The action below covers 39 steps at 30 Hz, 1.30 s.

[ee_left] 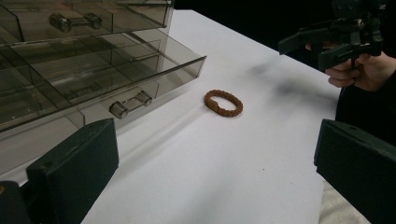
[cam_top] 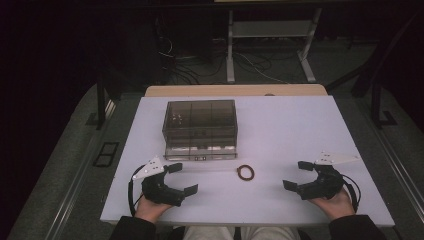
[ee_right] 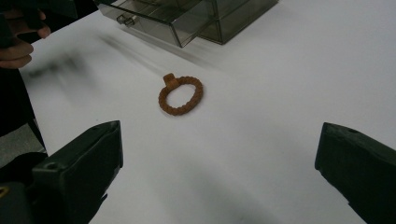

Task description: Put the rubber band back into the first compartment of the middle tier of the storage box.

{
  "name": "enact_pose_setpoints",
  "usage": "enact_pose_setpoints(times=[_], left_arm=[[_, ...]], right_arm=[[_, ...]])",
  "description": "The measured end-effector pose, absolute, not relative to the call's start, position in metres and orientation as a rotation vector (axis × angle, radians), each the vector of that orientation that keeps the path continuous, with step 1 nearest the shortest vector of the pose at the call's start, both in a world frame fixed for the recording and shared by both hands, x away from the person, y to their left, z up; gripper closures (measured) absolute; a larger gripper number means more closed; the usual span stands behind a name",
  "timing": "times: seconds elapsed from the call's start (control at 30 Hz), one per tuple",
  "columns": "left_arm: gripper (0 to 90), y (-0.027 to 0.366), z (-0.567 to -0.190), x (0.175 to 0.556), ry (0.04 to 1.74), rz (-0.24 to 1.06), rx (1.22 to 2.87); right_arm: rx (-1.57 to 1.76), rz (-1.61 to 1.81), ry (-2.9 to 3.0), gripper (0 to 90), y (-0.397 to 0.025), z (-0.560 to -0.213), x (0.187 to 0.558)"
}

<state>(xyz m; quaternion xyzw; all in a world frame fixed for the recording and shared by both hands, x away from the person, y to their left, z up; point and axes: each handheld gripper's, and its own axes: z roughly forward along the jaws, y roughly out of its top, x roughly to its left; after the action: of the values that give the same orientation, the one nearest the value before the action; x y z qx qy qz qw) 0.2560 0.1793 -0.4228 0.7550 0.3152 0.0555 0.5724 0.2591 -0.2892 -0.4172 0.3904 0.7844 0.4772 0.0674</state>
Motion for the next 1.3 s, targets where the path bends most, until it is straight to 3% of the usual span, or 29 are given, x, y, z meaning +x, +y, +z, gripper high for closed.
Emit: enact_pose_setpoints(times=[1.3], left_arm=[[0.0,0.178,-0.423,0.255,0.736,0.128,1.772]], right_arm=[[1.13,1.391,2.45,0.4,-0.281,-0.406,0.26]])
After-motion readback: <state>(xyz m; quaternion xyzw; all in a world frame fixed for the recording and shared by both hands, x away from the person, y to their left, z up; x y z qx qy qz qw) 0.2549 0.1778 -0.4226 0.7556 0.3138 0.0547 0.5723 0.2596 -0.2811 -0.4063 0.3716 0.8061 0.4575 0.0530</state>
